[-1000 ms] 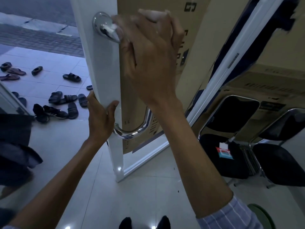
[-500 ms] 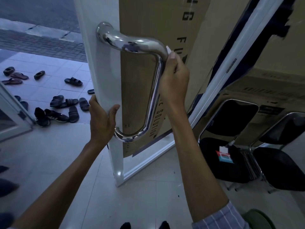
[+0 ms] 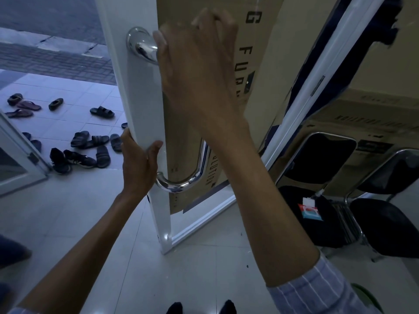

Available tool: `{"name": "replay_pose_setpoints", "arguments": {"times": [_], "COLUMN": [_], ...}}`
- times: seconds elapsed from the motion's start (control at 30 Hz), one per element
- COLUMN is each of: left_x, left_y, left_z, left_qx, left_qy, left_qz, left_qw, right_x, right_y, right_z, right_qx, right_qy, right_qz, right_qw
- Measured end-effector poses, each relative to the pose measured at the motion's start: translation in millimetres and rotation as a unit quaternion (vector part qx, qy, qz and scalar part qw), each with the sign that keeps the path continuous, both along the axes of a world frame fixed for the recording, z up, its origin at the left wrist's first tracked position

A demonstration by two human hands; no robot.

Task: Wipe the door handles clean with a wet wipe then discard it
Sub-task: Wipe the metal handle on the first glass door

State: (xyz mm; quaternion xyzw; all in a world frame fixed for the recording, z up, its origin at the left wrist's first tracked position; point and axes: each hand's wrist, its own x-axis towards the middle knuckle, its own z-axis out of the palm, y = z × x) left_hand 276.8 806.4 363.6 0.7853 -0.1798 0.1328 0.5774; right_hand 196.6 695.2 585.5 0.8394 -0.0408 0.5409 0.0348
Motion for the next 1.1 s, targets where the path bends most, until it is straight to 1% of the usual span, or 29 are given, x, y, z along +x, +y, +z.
{"name": "replay_pose_setpoints", "arguments": {"times": [0.1, 0.17, 0.23, 0.3, 0.43, 0.6, 0.63, 0.7, 0.8, 0.9, 1.0, 1.1], "left_x": [-1.1, -2.8, -4.4, -5.8, -5.1, -4.5, -4.1, -2.8, -3.7, -5.1, -4.5, -4.9], "left_y": [1.3, 0.5, 0.0, -0.2, 0.5, -0.5, -0.7, 0.0, -0.8, -1.1, -0.8, -1.8], "left_z": [-0.4, -1.1, -2.1, -2.7, -3.6, -3.0, -3.6, -4.6, -5.0, -5.1, -4.0, -4.1], "left_qx": [-0.001, 0.001, 0.005, 0.006, 0.006, 0.003, 0.004, 0.007, 0.007, 0.003, 0.002, 0.002], "left_qy": [-0.008, -0.008, -0.007, -0.009, -0.008, -0.012, -0.012, -0.010, -0.007, -0.013, -0.013, -0.015], "left_qz": [-0.008, -0.009, -0.003, -0.001, -0.002, -0.002, -0.002, 0.000, 0.006, -0.002, -0.001, 0.004], "left_qw": [1.000, 1.000, 1.000, 1.000, 1.000, 1.000, 1.000, 1.000, 1.000, 1.000, 1.000, 1.000], "right_x": [-5.1, -7.5, -6.7, -7.5, -13.3, -23.4, -25.2, -27.5, -27.3, -30.9, -39.9, -42.5], "right_y": [-15.2, -23.7, -35.1, -45.6, -54.9, -34.6, -32.3, -29.3, -27.1, -18.5, -9.4, -4.3], "right_z": [-8.2, -12.0, -18.9, -30.1, -80.6, -149.4, -157.2, -173.9, -210.7, -242.7, -252.4, -257.7], "right_qx": [0.044, 0.093, 0.170, 0.264, 0.427, 0.558, 0.575, 0.593, 0.621, 0.664, 0.722, 0.785], "right_qy": [-0.054, -0.069, -0.070, -0.047, -0.048, 0.008, 0.009, 0.011, 0.035, 0.043, 0.043, 0.035], "right_qz": [0.072, 0.084, 0.095, 0.102, 0.134, 0.130, 0.126, 0.115, 0.103, 0.105, 0.103, 0.093], "right_qw": [0.995, 0.990, 0.978, 0.958, 0.893, 0.820, 0.809, 0.797, 0.776, 0.739, 0.682, 0.611]}}
